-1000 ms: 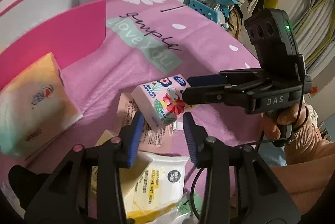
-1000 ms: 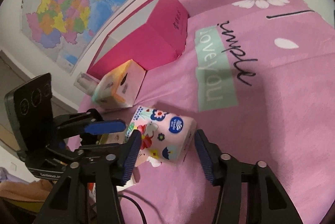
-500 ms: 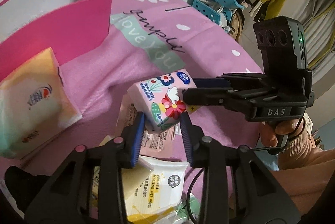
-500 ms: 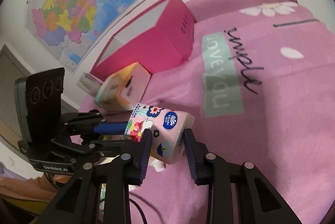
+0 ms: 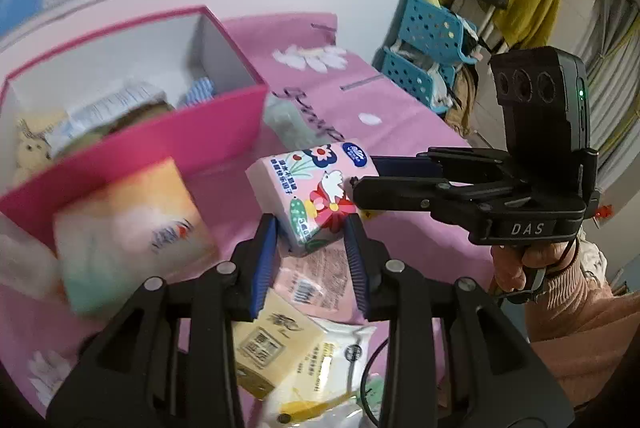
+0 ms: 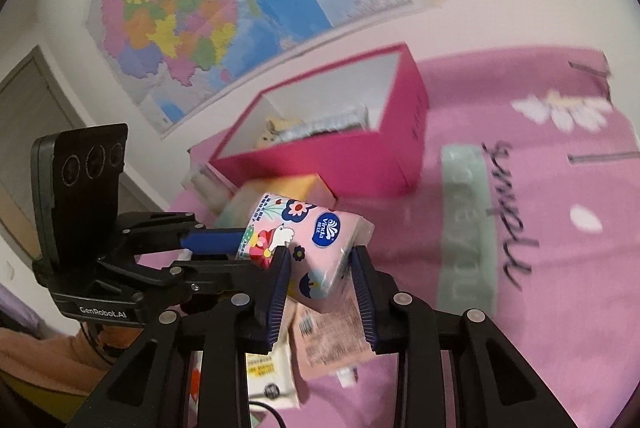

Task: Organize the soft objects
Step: 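Carry the floral tissue pack toward the pink box, then open the right gripper to drop the floral tissue pack into the box, then move the right gripper back to the clear medical-tape bag, then grasp the clear medical-tape bag with the right gripper and lift it, then carry the medical-tape bag over the pink box with the right gripper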

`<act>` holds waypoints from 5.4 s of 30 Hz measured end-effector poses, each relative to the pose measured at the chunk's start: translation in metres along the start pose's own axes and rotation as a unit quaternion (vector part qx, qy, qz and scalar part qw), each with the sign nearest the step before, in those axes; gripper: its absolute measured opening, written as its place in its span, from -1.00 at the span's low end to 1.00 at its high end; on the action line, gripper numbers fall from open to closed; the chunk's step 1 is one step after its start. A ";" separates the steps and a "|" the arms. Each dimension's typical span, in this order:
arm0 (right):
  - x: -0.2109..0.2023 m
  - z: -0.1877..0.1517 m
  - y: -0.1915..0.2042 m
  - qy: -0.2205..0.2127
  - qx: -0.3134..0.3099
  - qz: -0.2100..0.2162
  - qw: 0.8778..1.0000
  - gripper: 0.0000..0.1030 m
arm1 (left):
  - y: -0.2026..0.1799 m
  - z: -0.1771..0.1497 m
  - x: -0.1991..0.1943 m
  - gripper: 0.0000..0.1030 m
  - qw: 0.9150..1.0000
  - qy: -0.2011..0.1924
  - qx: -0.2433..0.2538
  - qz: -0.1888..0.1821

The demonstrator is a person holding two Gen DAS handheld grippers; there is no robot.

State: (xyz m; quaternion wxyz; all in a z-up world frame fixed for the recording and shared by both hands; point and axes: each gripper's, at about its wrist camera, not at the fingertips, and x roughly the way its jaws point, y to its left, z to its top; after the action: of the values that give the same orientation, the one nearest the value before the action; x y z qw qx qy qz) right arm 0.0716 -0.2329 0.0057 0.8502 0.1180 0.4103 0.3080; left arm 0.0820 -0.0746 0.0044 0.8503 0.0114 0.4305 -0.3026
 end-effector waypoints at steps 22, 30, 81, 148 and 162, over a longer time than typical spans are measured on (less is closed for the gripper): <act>0.032 0.085 0.010 -0.024 -0.046 -0.014 0.999 -0.39 | 0.040 0.062 -0.013 -0.30 0.997 -0.049 -0.017 0.054; 0.055 0.100 -0.001 -0.007 -0.036 -0.023 0.999 -0.39 | 0.066 0.079 0.006 -0.30 0.997 -0.033 -0.045 0.062; -0.026 -0.030 0.035 0.072 -0.056 0.039 0.995 -0.15 | 0.018 -0.073 -0.059 -0.01 0.998 -0.018 -0.011 0.064; 0.040 -0.110 0.030 0.113 0.006 0.062 0.992 -0.79 | 0.018 -0.137 -0.017 -0.20 0.992 0.062 -0.093 -0.063; 0.005 -0.063 0.050 0.051 -0.036 0.075 0.995 -0.79 | 0.014 -0.106 -0.052 -0.54 0.996 0.009 -0.074 -0.039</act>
State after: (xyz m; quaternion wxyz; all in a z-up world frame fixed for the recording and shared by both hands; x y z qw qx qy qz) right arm 0.0042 -0.1940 -0.0153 0.8065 0.1014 0.4317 0.3911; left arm -0.0110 -0.0076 -0.0271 0.8325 -0.0663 0.4592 -0.3028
